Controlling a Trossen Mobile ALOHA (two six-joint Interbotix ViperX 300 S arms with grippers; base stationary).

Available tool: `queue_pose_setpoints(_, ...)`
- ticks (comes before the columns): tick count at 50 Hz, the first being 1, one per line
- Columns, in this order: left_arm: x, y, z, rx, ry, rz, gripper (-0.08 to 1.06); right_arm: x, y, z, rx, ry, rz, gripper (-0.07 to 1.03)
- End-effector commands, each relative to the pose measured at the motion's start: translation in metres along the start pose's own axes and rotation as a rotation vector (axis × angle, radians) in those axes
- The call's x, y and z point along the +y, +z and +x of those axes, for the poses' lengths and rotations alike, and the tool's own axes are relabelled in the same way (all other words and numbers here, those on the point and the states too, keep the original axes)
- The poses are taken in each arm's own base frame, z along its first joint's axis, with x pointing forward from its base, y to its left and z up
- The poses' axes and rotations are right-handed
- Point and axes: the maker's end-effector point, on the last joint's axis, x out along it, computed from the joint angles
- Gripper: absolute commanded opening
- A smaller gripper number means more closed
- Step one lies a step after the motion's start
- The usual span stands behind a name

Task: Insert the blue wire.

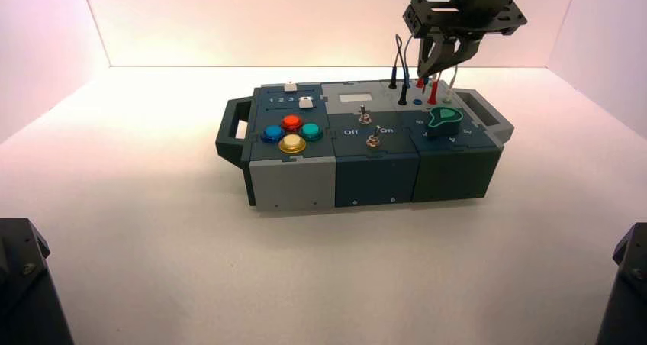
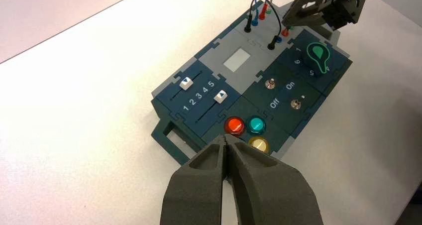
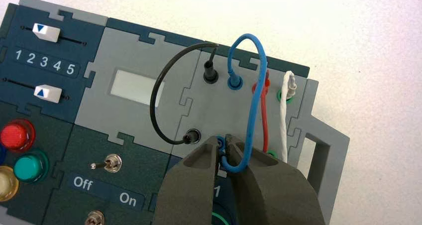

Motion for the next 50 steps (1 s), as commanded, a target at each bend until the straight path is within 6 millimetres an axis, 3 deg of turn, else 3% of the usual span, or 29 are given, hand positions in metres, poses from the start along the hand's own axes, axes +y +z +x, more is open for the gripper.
queue_pose_setpoints(1, 0.000, 0.007, -0.003, -0.020, 0.005, 0.013, -0.03, 0.003, 0.011, -0.003, -0.032, 0.004, -0.008, -0.03)
queue_pose_setpoints(50, 0.000, 0.007, -0.003, -0.021, 0.004, 0.011, -0.03, 0.001, 0.006, 0.009, -0.021, -0.001, -0.005, -0.03)
